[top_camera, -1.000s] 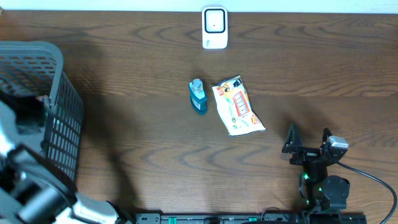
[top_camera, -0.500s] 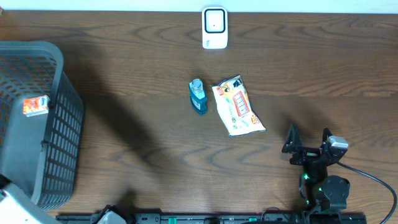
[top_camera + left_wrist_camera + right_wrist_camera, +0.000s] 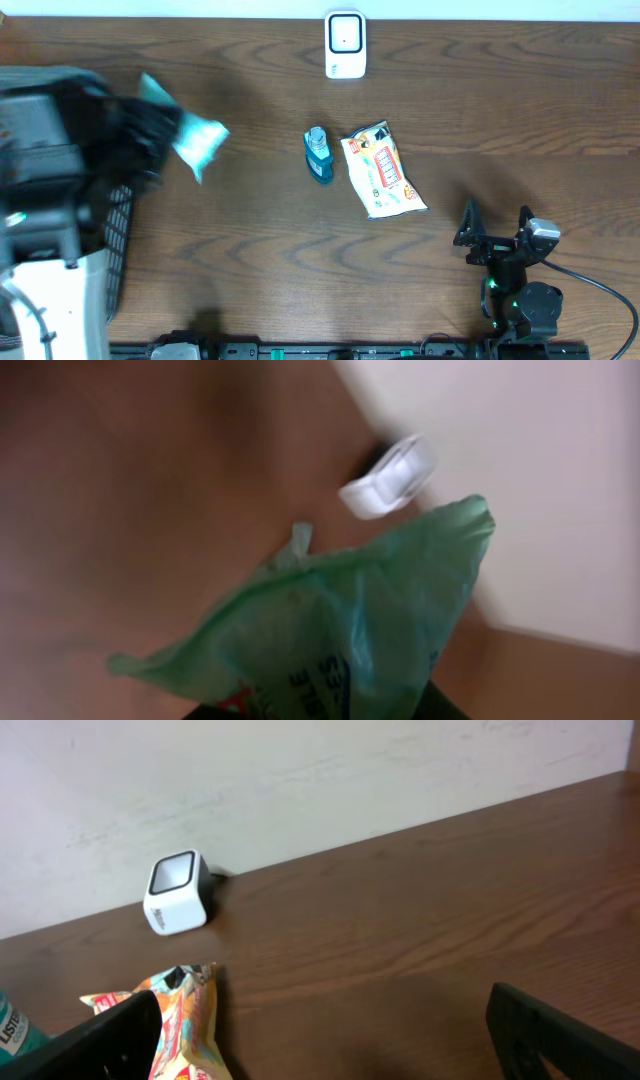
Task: Scan the item barcode
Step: 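Carry the green wipes pack toward the scanner with the left gripper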
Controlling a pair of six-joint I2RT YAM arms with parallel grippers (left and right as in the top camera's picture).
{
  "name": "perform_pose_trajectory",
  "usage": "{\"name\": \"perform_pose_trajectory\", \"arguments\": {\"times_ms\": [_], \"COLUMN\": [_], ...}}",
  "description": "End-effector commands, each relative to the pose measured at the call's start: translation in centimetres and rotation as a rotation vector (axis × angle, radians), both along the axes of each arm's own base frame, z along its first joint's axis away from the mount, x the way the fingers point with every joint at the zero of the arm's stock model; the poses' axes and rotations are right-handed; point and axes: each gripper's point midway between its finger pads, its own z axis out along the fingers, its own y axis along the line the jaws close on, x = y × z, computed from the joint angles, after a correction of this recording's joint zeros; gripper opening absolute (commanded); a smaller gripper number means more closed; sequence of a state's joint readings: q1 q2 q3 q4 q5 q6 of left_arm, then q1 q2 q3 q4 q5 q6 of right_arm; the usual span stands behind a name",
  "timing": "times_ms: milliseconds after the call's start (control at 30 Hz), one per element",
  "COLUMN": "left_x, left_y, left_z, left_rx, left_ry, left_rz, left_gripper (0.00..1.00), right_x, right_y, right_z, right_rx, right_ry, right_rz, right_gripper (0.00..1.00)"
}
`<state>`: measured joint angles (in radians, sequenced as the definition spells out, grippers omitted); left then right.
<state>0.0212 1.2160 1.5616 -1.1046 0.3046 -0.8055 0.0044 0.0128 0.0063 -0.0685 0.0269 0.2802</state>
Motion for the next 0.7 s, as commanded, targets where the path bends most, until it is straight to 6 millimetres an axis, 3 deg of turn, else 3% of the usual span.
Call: {"name": "perform_pose_trajectory", "arguments": {"times_ms": [0, 200, 300, 467, 633, 667], "left_x": [-0.2, -0.7, -1.4, -2.3, -2.3, -2.1], "left_y": [0.6, -4.8, -6.4, -8.7, -11.6, -12.3], "left_z": [-5.8, -15.4, -18.9, -21.9, -22.6, -22.6], "left_rx": [0.294, 0.309, 0.293, 0.240, 0.161, 0.135], "left_ry": [0.169, 0.419, 0.537, 0.639, 0.625, 0.612], "left_rz": [-0.009, -0.085, -0.016, 0.162, 0.278, 0.301], "left_gripper": [0.28, 0.28, 0.19, 0.15, 0.17, 0.22], "right_x": [0.0, 0.0, 0.0, 0.0, 0.0, 0.0], "right_y": [-0.1, -0.1, -0.1, -0.1, -0.1, -0.1], "right_z": [0.0, 0.0, 0.0, 0.0, 0.0, 0.0], "right_rx": [-0.009, -0.009, -0.009, -0.009, -0.009, -0.009], "right_ry": [0.000, 0.000, 0.000, 0.000, 0.000, 0.000], "right_rz": [-0.005, -0.005, -0.005, -0.005, -0.005, -0.005], "right_gripper": [0.99, 0.99, 0.99, 0.99, 0.99, 0.99]}}
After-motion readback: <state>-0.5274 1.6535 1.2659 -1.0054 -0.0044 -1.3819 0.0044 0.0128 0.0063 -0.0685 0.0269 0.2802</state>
